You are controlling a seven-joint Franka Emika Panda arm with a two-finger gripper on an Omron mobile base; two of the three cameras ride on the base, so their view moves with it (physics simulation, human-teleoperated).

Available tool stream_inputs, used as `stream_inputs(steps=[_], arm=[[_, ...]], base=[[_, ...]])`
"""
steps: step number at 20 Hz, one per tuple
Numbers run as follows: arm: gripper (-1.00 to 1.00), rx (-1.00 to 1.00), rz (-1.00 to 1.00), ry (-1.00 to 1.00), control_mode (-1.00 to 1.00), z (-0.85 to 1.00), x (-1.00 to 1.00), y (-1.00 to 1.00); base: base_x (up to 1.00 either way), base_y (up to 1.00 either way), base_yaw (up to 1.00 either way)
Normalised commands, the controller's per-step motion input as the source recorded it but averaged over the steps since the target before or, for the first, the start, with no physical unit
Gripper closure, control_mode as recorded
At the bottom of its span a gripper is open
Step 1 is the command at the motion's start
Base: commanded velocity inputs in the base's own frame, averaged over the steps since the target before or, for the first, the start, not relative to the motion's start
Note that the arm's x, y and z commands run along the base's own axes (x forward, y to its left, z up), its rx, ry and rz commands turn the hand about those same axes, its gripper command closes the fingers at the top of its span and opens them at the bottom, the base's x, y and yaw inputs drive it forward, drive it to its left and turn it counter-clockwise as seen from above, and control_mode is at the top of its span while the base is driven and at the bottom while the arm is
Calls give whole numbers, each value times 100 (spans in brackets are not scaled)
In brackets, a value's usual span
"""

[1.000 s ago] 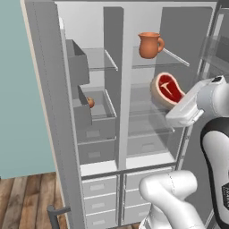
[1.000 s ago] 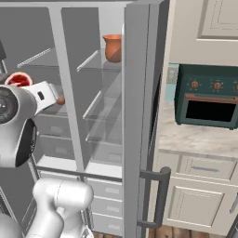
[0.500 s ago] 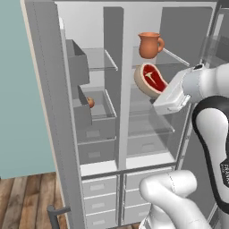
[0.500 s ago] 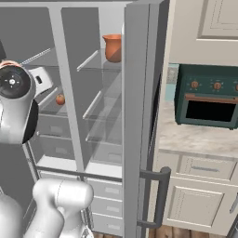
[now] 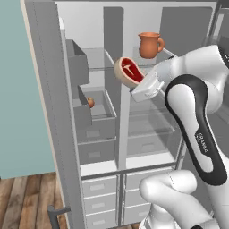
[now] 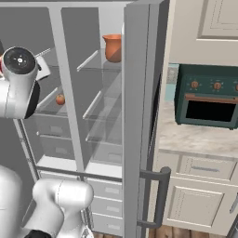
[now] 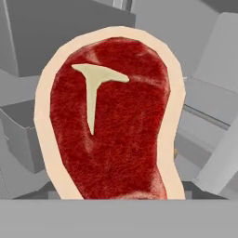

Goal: There's a steak in the fridge that needs to be moved to the freezer for freezing. Pick up the steak from the fridge, place it on any shelf in the freezer, and close the fridge and freezer doors when done.

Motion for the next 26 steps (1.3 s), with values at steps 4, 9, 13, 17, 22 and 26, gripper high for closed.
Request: stream_inputs(steps=[4, 9, 13, 17, 22, 26], arm=[[100, 0, 0, 7, -100, 0, 63, 24], [100, 1, 0, 4, -100, 0, 68, 4], [100, 0, -1, 2, -100, 0, 44, 29], [100, -2, -7, 4, -100, 0, 47, 34], [100, 0, -1, 3, -100, 0, 51, 10], [100, -1, 0, 1, -100, 0, 45, 0]], base=[[0, 0, 0], [0, 0, 0], [0, 0, 0], [0, 0, 0], [0, 0, 0], [0, 0, 0]])
